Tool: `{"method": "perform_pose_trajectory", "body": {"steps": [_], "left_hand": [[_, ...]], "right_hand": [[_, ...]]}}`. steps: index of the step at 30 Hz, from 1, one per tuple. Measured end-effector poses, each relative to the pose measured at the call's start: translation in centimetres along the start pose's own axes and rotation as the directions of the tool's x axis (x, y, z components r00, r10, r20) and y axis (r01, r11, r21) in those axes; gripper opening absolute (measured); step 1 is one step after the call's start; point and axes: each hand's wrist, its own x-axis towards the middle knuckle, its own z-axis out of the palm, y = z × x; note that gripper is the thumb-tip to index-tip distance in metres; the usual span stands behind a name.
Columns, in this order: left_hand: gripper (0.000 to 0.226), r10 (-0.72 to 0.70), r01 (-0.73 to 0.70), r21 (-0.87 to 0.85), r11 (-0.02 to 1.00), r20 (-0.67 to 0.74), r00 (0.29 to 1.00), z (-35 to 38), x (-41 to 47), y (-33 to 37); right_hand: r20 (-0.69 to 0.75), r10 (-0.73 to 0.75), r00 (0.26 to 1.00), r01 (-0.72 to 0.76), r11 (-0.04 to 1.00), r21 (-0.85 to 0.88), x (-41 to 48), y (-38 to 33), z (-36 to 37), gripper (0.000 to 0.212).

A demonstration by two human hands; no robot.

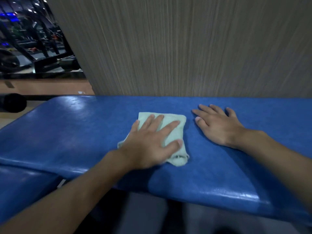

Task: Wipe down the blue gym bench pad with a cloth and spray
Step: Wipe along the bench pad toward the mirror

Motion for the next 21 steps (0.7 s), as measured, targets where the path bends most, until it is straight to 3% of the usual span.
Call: {"method": "perform_pose_trajectory", "body": {"steps": [4, 8, 11, 16, 21], "left_hand": [[0.068, -0.03, 0.031, 0.019, 0.999, -0.029, 0.999, -0.5, 6.9, -2.9], [0.082, -0.096, 0.096, -0.006, 0.995, -0.044, 0.994, -1.5, 13.4, -4.5], [0.068, -0.138, 0.137, -0.026, 0.99, -0.048, 0.989, -1.9, 15.5, -4.7], [0.08, -0.095, 0.095, -0.009, 0.995, -0.028, 0.995, -1.1, 12.1, -4.2], [0.083, -0.002, 0.003, 0.023, 1.0, -0.017, 1.0, -0.1, 2.6, -2.0]], "right_hand": [[-0.014, 0.004, 1.0, -0.005, 1.0, -0.014, 0.1, 0.0, 0.2, 0.052], [-0.045, -0.003, 0.999, 0.003, 1.0, -0.01, 0.1, -0.1, 0.3, 0.05], [-0.063, -0.006, 0.998, 0.006, 1.0, 0.007, 0.1, 0.0, 0.3, 0.05], [-0.064, -0.002, 0.998, 0.002, 1.0, 0.009, 0.2, 0.1, 0.3, 0.051], [-0.041, 0.014, 0.999, -0.014, 1.0, 0.003, 0.2, 0.2, 0.4, 0.054]]}}
